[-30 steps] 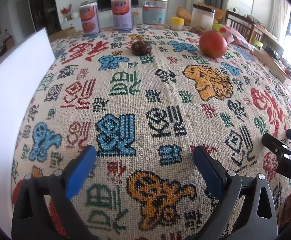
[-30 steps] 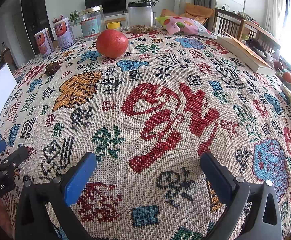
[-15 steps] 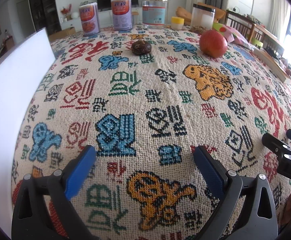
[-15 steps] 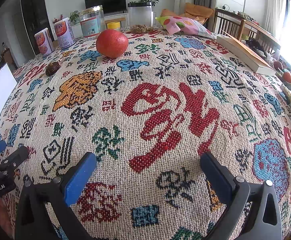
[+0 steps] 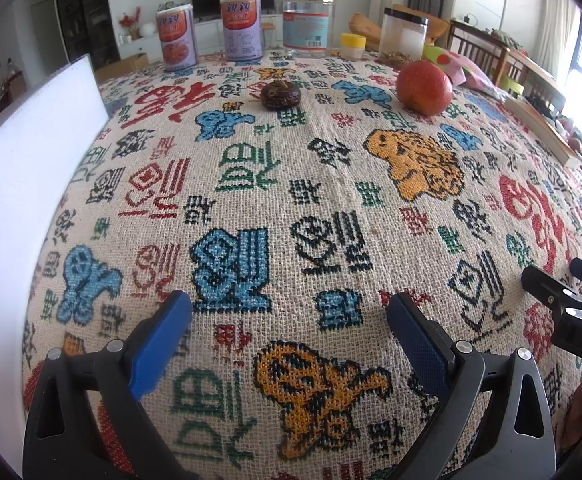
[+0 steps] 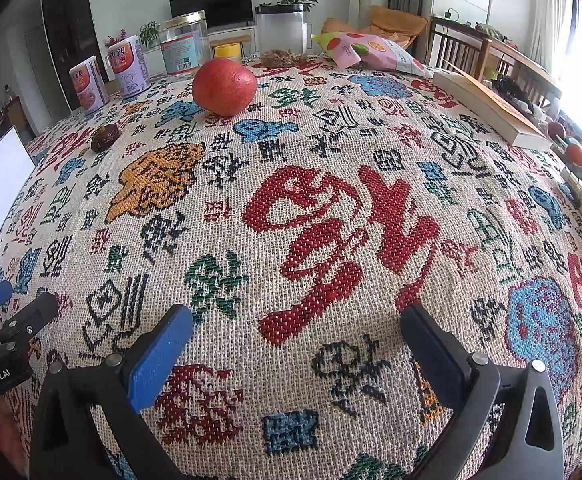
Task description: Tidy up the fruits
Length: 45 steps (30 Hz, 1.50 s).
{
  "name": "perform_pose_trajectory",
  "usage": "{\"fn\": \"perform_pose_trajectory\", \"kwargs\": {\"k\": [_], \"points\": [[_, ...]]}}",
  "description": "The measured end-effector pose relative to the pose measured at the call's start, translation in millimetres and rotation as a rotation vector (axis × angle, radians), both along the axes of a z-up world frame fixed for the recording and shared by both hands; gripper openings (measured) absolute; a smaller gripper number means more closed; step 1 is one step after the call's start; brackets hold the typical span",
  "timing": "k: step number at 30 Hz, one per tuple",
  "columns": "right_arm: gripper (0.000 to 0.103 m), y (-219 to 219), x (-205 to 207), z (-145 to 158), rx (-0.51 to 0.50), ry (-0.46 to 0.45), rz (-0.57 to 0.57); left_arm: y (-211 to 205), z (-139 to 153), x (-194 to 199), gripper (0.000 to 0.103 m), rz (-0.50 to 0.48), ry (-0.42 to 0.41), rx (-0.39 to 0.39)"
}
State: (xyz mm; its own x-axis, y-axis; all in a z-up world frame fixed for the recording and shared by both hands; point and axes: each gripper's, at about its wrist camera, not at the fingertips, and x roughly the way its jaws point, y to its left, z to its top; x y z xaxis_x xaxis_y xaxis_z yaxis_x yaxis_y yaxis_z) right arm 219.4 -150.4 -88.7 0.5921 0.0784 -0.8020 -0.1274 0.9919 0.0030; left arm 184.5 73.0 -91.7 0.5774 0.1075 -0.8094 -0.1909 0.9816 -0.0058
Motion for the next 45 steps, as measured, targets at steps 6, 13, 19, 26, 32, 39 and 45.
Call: {"fn": "perform_pose_trajectory", "kwargs": {"k": [6, 13, 19, 26, 32, 39, 45], "points": [[0.103, 0.0, -0.1, 0.2, -0.001, 0.0, 0.0, 34.4, 46.5, 35.6, 0.099, 0.036, -0.089, -0.133], [0.103, 0.0, -0.1, 0.2, 0.0, 0.0, 0.0, 54.9, 37.0, 145.8, 0.098, 0.079, -0.062, -0.103], [0.103, -0.3, 0.1, 0.2, 0.0, 0.0, 0.0, 74.5, 3.4, 177.9, 0.087, 0.181, -0.055, -0.11], [0.103, 1.1, 0.2, -0.2, -0.004, 0.001, 0.001, 54.5, 11.0, 156.8, 0.04, 0.061, -0.109, -0.047], [0.103, 1.1, 0.2, -0.2, -0.004, 0.001, 0.002, 14.5, 29.3, 82.7, 0.04, -0.028, -0.058, 0.005], [0.103, 1.1, 0.2, -0.1, -0.004, 0.001, 0.002, -20.5, 20.7, -3.5, 0.041, -0.085, -0.003, 0.023], [0.103, 0.9, 0.1, -0.1, -0.004, 0.001, 0.002, -16.4, 5.5, -8.8, 0.085, 0.0, -0.037, 0.115]]}}
